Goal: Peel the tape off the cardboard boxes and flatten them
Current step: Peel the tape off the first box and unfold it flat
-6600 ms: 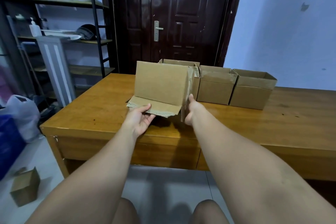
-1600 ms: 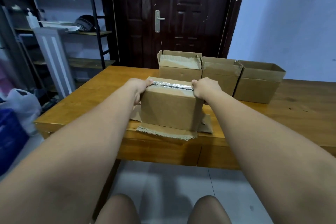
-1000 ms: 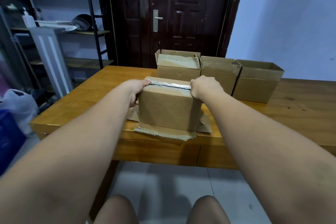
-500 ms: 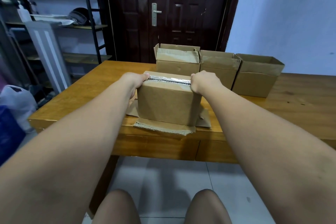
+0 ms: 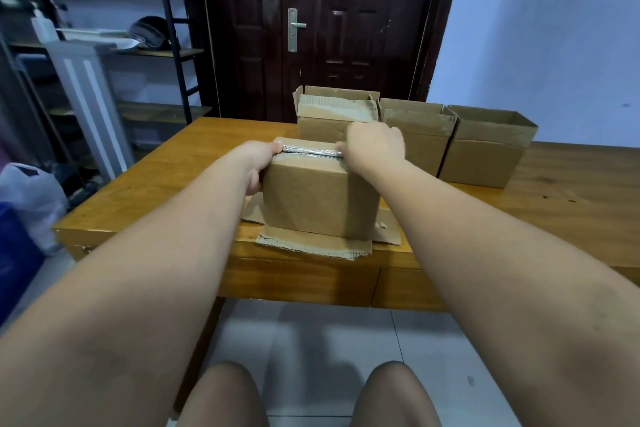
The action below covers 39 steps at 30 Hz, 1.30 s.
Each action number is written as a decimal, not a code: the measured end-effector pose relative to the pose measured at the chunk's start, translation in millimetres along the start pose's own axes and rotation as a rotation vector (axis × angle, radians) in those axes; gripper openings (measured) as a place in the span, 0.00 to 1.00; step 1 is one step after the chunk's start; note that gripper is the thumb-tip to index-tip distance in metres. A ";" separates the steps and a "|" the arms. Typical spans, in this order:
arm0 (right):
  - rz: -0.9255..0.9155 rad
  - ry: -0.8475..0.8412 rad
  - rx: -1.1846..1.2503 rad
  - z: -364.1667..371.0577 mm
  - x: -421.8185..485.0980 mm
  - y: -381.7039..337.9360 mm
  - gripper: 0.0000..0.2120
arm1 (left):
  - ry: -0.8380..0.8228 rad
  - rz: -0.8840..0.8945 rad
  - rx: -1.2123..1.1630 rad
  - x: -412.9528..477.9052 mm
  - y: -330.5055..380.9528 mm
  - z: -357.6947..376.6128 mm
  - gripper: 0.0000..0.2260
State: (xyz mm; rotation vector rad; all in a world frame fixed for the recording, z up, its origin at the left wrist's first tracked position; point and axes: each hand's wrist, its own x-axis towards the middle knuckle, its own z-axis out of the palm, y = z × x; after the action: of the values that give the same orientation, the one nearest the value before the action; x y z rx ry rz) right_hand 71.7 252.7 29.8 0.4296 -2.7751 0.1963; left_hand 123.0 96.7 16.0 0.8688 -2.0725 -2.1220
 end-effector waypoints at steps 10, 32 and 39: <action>-0.206 -0.408 0.046 8.6 -1.3 -21.2 0.37 | 0.054 0.095 0.018 15.0 -6.8 -4.3 0.16; -0.202 -0.402 0.030 8.6 -2.7 -22.3 0.43 | 0.066 0.153 -0.140 32.6 -21.0 -8.9 0.18; -0.216 -0.386 0.040 9.6 -2.0 -22.9 0.43 | 0.174 0.445 0.115 32.9 -11.6 -23.8 0.11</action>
State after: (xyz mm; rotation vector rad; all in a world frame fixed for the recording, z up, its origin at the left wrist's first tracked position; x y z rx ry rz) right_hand 77.9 229.9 22.0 0.8537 -3.0688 0.1285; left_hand 109.3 62.8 -5.1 0.5140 -2.0735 -1.6556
